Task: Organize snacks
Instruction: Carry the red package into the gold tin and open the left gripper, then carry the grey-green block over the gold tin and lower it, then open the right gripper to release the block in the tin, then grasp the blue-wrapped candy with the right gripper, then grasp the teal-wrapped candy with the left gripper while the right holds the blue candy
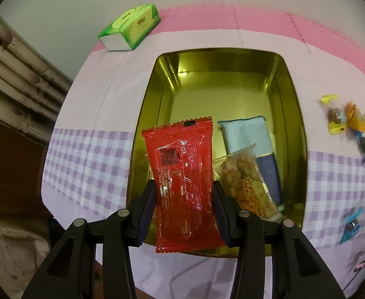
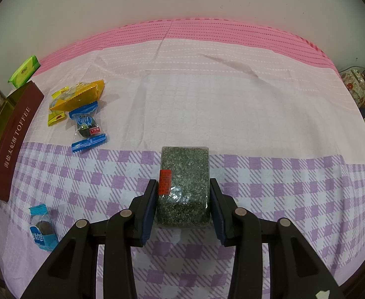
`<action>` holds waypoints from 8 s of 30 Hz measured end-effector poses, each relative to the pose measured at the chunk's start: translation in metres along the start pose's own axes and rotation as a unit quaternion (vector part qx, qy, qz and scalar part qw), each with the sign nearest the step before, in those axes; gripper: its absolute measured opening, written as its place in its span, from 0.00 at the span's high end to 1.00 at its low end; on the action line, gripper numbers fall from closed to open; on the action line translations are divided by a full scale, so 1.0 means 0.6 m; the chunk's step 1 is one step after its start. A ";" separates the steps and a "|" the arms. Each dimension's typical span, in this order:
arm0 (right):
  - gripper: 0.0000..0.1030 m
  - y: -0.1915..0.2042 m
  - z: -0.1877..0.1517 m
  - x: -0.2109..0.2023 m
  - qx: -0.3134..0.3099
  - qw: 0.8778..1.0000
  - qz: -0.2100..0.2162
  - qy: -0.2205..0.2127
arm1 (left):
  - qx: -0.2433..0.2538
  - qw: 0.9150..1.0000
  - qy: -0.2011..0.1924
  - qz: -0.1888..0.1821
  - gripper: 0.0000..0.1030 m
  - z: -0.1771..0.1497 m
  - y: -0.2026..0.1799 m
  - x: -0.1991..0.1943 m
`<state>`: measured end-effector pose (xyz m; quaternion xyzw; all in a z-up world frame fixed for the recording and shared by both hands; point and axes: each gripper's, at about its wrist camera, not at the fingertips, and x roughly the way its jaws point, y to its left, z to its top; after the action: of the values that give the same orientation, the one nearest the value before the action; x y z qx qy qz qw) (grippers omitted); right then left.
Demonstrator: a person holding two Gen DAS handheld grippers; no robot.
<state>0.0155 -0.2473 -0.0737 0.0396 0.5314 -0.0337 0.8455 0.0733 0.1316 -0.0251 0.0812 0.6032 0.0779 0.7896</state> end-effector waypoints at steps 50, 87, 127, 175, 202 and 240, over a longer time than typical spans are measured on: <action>0.57 0.002 -0.001 -0.001 0.000 1.000 0.005 -0.002 | -0.003 0.996 -0.083 0.020 0.55 -0.035 0.017 -0.028; 0.68 0.174 0.072 -0.029 -0.070 0.995 0.071 -0.020 | -0.119 0.988 -0.101 -0.011 0.55 -0.096 0.114 -0.008; 0.67 0.522 0.099 0.018 -0.218 0.967 0.127 -0.031 | -0.157 0.983 -0.093 -0.025 0.55 -0.100 0.142 0.011; 0.56 0.221 0.094 -0.025 -0.109 0.989 0.085 -0.044 | -0.133 0.987 -0.087 0.021 0.50 -0.100 0.129 0.009; 0.63 0.136 0.109 0.072 -0.116 0.986 0.112 -0.044 | -0.036 0.994 -0.106 -0.010 0.50 -0.112 -0.016 -0.058; 0.74 -0.039 0.005 0.006 -0.042 0.996 0.075 -0.009 | 0.084 0.976 0.045 -0.198 0.50 -0.114 -0.386 -0.046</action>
<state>0.0174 -0.2707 -0.0765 0.0433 0.5202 0.0523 0.8513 0.0058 -0.0982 -0.0681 0.0226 0.6464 -0.1274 0.7520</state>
